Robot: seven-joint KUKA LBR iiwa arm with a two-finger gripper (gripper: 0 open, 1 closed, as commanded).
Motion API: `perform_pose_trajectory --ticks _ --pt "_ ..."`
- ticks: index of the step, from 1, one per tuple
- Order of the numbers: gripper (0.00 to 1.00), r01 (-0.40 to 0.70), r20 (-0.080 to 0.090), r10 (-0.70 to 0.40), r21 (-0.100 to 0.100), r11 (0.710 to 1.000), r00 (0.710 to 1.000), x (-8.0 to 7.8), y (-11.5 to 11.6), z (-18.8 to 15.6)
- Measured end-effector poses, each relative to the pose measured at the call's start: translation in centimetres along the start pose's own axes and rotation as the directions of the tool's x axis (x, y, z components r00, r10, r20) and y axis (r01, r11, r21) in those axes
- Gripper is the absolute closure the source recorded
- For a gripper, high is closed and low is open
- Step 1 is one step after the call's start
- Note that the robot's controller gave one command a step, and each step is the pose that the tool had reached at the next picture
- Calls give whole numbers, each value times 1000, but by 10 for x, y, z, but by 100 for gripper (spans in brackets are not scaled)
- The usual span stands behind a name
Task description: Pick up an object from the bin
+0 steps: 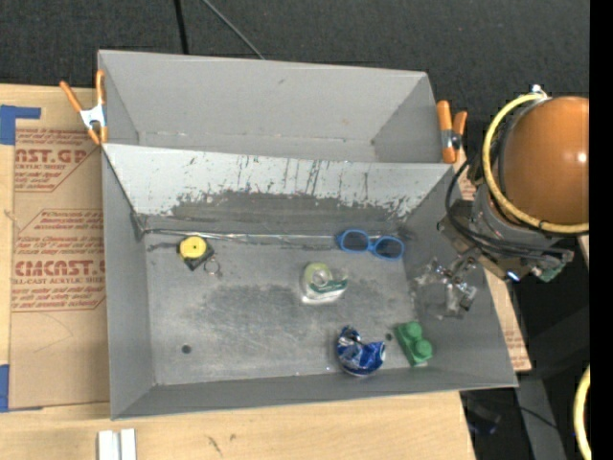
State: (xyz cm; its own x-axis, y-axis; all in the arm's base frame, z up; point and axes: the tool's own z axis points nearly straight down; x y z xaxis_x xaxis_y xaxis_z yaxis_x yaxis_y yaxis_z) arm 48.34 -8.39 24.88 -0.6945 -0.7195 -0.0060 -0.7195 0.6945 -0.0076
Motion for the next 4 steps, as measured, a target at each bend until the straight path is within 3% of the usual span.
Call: perform_pose_trajectory --ticks 1,2,3,4 --pt "100 -6 -8 5 -15 1000 1000 -7 3 150" --pt "100 -9 -3 9 -6 1000 1000 -14 -9 129" --pt "0 -9 -4 9 -8 1000 1000 -13 -8 130" --pt "0 31 -5 -31 -12 999 999 -2 -5 179"
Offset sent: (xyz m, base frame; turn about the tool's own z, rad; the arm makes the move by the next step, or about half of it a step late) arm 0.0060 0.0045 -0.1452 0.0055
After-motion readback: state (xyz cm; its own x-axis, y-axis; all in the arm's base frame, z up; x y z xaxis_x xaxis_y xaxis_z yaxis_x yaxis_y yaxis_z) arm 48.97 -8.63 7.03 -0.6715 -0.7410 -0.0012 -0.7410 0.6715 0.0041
